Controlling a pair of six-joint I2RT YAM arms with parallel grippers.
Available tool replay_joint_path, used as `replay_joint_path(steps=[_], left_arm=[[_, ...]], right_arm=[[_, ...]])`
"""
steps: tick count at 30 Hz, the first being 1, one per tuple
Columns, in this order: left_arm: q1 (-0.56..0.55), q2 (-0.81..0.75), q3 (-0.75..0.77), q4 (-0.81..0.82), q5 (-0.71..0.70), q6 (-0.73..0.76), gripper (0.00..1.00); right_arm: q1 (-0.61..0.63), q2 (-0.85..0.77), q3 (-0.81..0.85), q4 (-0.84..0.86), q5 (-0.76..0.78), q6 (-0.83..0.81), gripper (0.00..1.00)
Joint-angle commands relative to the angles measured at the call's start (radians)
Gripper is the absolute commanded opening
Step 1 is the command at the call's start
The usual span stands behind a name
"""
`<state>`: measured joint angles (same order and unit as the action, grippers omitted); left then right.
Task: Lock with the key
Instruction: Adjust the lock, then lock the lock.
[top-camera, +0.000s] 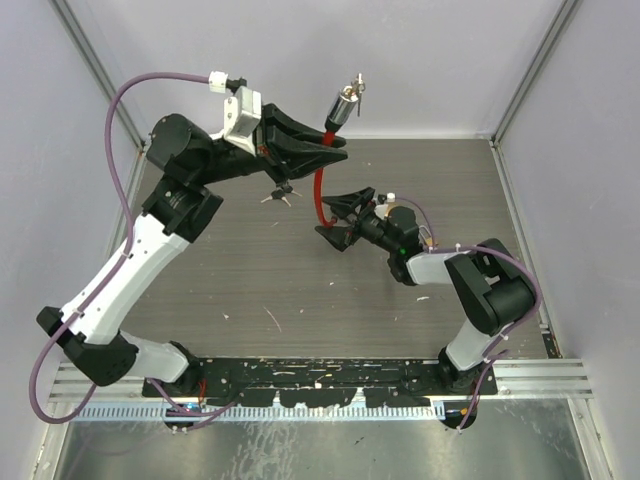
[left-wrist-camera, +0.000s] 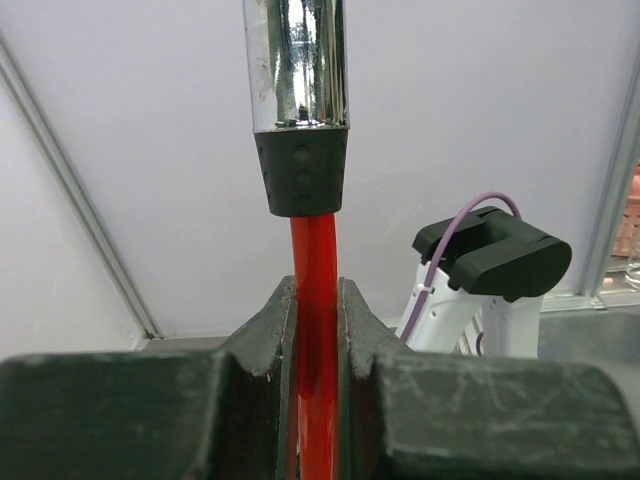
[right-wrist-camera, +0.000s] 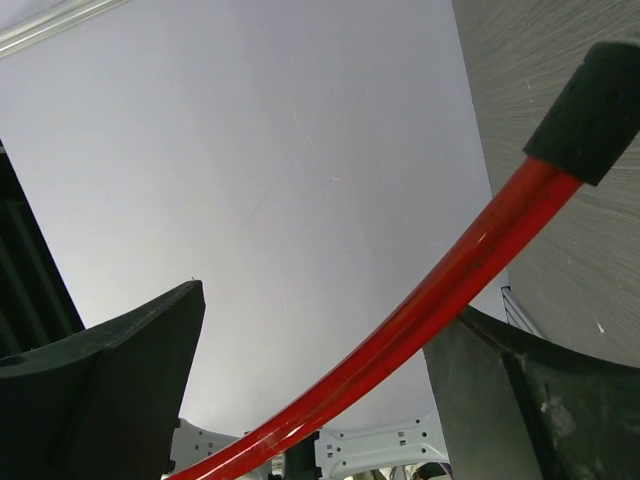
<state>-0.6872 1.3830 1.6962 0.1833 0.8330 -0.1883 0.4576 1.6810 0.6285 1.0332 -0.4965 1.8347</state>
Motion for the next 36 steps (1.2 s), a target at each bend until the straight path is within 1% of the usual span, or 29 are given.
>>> replay_joint_path(steps=[1,6,10,14,18,21,26,28,31,32,34,36], left_arm=[[-0.004,-0.077,-0.036,0.131,-0.096,0.050,0.00],[-0.013,-0.100,-0.129,0.211,-0.172,0.050,0.00],[-0.016,-0.105,-0.196,0.282,-0.219,0.040,0.00],[-0.024,-0.161,-0.252,0.320,-0.259,0.031,0.00],[-0.034,-0.201,-0.305,0.351,-0.324,0.034,0.00],[-0.043,-0.219,-0.333,0.373,-0.360,0.034,0.00],[-0.064,-0.232,-0.345,0.404,-0.389,0.025,0.00],[-0.070,-0.237,-0.346,0.409,-0.398,0.021,0.00],[-0.074,-0.252,-0.359,0.413,-0.409,0.021,0.00],[-0.075,-0.258,-0.366,0.414,-0.415,0.022,0.00],[-0.074,-0.274,-0.384,0.415,-0.428,0.024,0.00],[-0.075,-0.292,-0.399,0.415,-0.437,0.023,0.00]], right_arm=[[0.004,-0.060,0.000,0.012,0.033,0.031,0.90],[0.003,-0.060,0.039,0.033,0.027,0.079,0.84],[0.004,-0.049,0.067,0.057,0.033,0.109,0.78],[0.001,-0.046,0.098,0.072,0.049,0.137,0.72],[0.000,-0.044,0.149,0.071,0.065,0.143,0.69],[0.002,-0.041,0.186,0.061,0.086,0.145,0.68],[0.014,-0.027,0.246,0.044,0.128,0.136,0.67],[0.017,-0.017,0.263,0.044,0.145,0.132,0.62],[0.016,-0.002,0.284,0.055,0.164,0.128,0.48],[0.015,-0.001,0.288,0.060,0.170,0.124,0.45],[0.015,0.001,0.290,0.061,0.176,0.114,0.43],[0.012,0.010,0.290,0.062,0.182,0.104,0.44]])
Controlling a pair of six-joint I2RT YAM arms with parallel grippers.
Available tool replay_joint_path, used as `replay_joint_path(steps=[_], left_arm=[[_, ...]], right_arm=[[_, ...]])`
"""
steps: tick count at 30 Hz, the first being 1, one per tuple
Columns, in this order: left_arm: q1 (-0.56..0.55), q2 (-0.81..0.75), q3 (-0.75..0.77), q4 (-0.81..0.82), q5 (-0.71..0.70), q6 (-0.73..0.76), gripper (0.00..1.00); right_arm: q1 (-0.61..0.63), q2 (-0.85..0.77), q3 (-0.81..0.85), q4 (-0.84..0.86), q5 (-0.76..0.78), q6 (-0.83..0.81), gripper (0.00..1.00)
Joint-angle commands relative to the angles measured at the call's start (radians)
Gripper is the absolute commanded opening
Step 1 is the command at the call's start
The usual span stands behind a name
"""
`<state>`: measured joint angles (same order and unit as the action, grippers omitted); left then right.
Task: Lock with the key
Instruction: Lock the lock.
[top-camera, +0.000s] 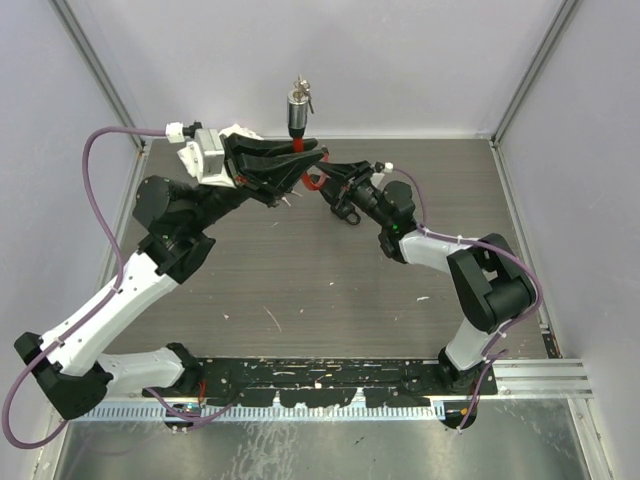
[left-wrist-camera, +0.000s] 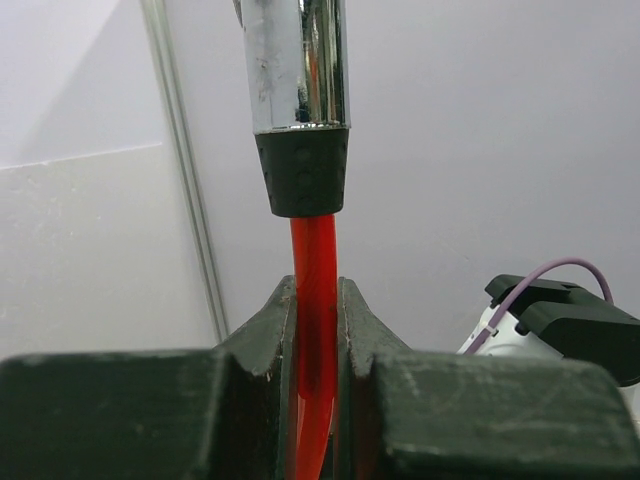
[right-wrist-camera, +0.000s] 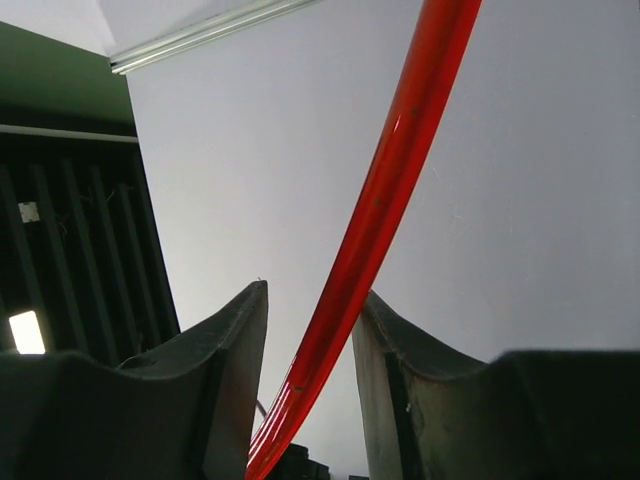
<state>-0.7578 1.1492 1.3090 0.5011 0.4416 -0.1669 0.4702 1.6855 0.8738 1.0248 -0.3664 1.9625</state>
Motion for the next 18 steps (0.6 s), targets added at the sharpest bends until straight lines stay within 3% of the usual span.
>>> replay_joint_path(steps=[1,4,7,12,13,14,18], left_arm=[[-0.004,-0.069,-0.018,0.096,-0.049,-0.003,0.00],[-0.004,-0.090,-0.030,0.097,-0.049,-0.021,0.00],[-0.003,-0.107,-0.042,0.096,-0.046,-0.039,0.00],[-0.004,-0.139,-0.085,0.083,-0.073,-0.045,0.00],[-0.004,-0.147,-0.095,0.071,-0.089,-0.046,0.00],[-0.003,-0.156,-0.103,0.055,-0.113,-0.044,0.00],[-0.003,-0.199,-0.121,-0.119,-0.256,0.000,0.00]], right_arm=[[-0.004,0.013,0.046,0.071,0.053,-0.025,0.47],[-0.010,0.041,0.057,0.084,0.056,-0.036,0.47],[-0.012,0.068,0.072,0.103,0.058,-0.038,0.39],[-0.021,0.073,0.071,0.147,0.062,-0.076,0.12],[-0.028,0.069,0.070,0.164,0.061,-0.103,0.04],[-0.040,0.063,0.068,0.166,0.055,-0.130,0.01],[-0.106,-0.004,0.086,0.089,-0.049,-0.384,0.01]])
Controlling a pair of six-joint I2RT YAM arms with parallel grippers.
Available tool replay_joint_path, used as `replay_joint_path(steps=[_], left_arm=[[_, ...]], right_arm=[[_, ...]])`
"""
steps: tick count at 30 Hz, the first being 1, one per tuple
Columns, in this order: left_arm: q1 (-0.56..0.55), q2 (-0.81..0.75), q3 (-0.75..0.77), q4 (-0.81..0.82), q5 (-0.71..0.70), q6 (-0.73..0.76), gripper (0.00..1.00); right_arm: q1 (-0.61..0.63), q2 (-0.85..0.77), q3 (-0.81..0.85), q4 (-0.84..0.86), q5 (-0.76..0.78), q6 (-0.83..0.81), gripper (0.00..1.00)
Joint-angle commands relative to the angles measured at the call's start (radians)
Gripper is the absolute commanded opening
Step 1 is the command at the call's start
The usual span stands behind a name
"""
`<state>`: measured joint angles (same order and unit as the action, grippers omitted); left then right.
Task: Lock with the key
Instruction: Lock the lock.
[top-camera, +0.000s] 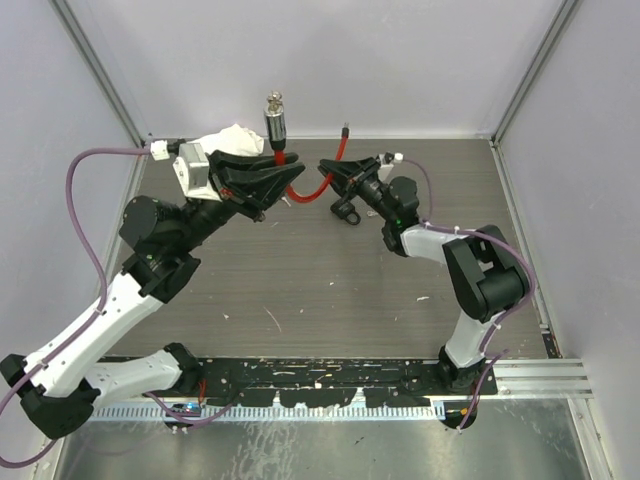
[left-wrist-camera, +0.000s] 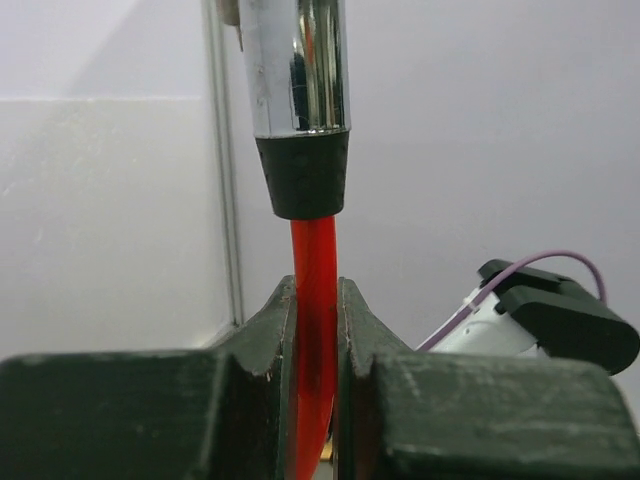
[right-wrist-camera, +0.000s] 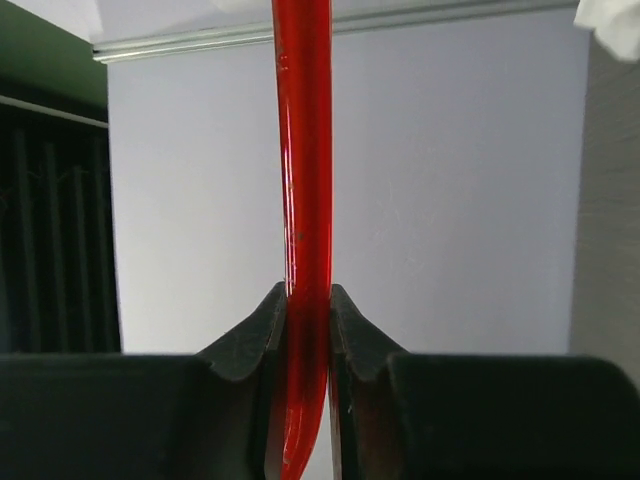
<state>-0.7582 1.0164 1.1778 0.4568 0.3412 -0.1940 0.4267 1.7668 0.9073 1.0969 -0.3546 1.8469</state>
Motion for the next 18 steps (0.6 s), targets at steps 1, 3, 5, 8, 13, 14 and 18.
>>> replay_joint_path(steps=[1,3,5,8,13,14,18], left_arm=[[0.000,-0.074,0.014,-0.162,-0.202,0.042,0.00],[0.012,-0.072,0.036,-0.297,-0.248,0.059,0.00],[0.035,-0.055,0.065,-0.420,-0.247,0.058,0.00],[0.062,-0.027,0.100,-0.552,-0.218,0.055,0.00],[0.151,0.009,0.110,-0.647,0.007,0.046,0.00],[0.174,0.015,0.111,-0.658,0.058,0.035,0.00],[0.247,0.035,0.096,-0.643,0.239,-0.029,0.00]], right_arm=[[-0.083,-0.116,0.060,-0.032,-0.093,-0.374,0.01],[-0.101,-0.183,0.071,-0.147,-0.147,-0.623,0.01],[-0.103,-0.254,0.083,-0.297,-0.193,-0.887,0.01],[-0.099,-0.359,0.099,-0.507,-0.228,-1.235,0.01],[-0.085,-0.480,0.163,-0.859,-0.227,-1.737,0.01],[-0.079,-0.504,0.165,-0.913,-0.220,-1.807,0.01],[-0.073,-0.576,0.159,-1.065,-0.230,-2.003,0.01]])
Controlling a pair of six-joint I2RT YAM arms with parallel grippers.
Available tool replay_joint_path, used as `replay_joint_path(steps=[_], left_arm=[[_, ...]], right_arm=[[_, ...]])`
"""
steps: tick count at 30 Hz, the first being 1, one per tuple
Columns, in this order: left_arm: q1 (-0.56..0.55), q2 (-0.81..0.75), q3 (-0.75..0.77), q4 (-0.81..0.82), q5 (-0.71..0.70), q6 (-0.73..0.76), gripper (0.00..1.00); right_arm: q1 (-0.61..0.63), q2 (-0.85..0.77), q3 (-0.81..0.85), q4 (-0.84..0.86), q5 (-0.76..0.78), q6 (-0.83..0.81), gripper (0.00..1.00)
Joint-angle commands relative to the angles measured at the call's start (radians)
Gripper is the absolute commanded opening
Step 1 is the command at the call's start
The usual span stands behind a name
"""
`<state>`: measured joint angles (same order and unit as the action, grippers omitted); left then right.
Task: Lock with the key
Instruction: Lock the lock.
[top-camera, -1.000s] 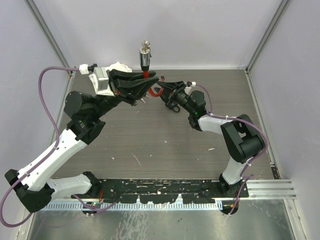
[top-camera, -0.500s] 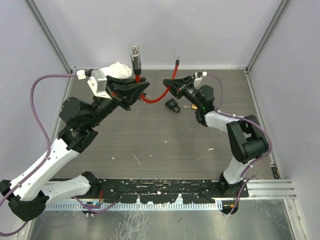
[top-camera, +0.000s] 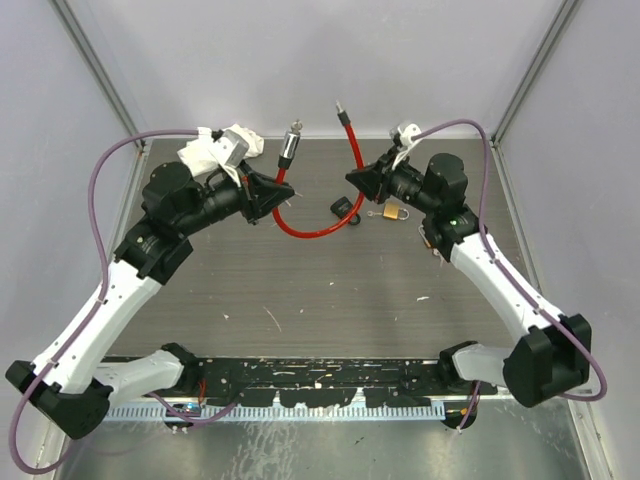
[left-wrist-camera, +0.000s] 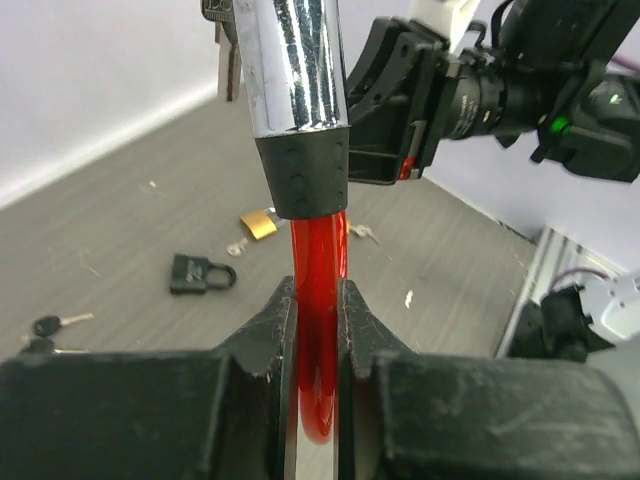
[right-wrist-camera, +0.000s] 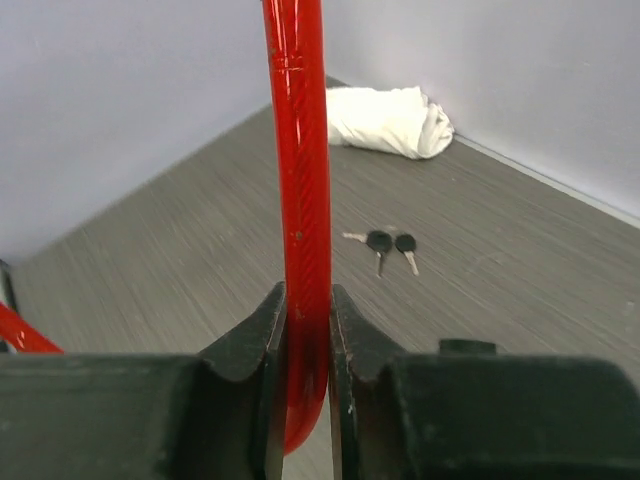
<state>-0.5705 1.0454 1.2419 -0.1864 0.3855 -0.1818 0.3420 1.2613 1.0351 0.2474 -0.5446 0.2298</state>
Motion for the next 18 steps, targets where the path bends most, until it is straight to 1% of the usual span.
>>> replay_joint_path(steps=[1,4,6,8,13,18], left_arm=[[0.075,0.009,0.027,0.014,0.230,-0.059,0.00],[0.115,0.017,0.004,0.060,0.282,-0.123,0.00],[0.123,0.019,0.001,0.047,0.266,-0.120,0.00],[0.124,0.020,0.000,0.012,0.238,-0.086,0.00],[0.123,0.039,-0.005,-0.034,0.225,-0.057,0.00],[0.124,0.050,-0.007,-0.068,0.203,-0.024,0.00]], right_arm=[[0.017,-0.085,0.029,-0.245,-0.045,-0.420,0.01],[0.033,-0.119,0.024,-0.321,-0.043,-0.516,0.01],[0.043,-0.140,0.029,-0.370,-0.048,-0.566,0.01],[0.054,-0.153,0.042,-0.422,-0.055,-0.601,0.01],[0.095,-0.171,0.068,-0.502,-0.053,-0.633,0.01],[0.108,-0.170,0.093,-0.511,-0.065,-0.615,0.01]])
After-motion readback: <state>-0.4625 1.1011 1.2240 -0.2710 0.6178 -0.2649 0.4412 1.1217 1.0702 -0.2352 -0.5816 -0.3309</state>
